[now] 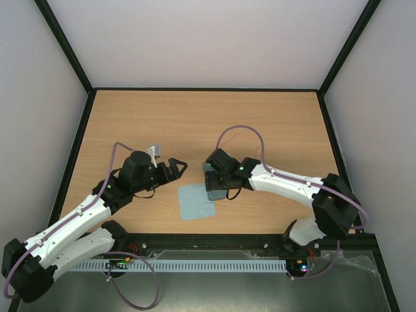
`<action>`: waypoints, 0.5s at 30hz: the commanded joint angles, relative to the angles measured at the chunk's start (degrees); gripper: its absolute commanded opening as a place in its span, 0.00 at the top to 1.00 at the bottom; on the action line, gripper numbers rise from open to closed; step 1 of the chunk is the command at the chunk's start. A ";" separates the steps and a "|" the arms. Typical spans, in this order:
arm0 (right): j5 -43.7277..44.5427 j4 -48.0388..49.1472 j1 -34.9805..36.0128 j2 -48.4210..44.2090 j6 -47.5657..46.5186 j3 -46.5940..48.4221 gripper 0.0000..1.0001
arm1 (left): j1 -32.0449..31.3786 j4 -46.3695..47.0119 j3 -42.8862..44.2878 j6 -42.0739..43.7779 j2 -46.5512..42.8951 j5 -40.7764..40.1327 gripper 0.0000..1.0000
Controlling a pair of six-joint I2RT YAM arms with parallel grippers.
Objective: Organize the sunglasses
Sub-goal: Pick up the sunglasses case from the center of the board.
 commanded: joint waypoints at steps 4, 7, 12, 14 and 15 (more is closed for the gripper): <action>9.51 -8.44 1.08 8.40 -5.00 7.39 0.18 | 1.03 -3.49 -2.32 0.87 -2.56 1.18 0.00; 10.23 -8.52 1.10 10.86 -5.64 8.39 0.11 | 1.47 -4.09 -2.39 1.04 -3.12 1.08 0.00; 10.29 -7.69 1.11 13.33 -6.98 9.41 0.10 | 1.87 -4.52 -2.37 1.30 -3.49 1.35 0.00; 9.97 -7.31 1.04 14.14 -7.31 9.87 0.12 | 1.98 -4.52 -2.30 1.42 -3.48 1.43 0.01; 9.98 -7.02 1.02 14.59 -7.48 10.04 0.13 | 2.04 -4.59 -2.16 1.47 -3.39 1.51 0.00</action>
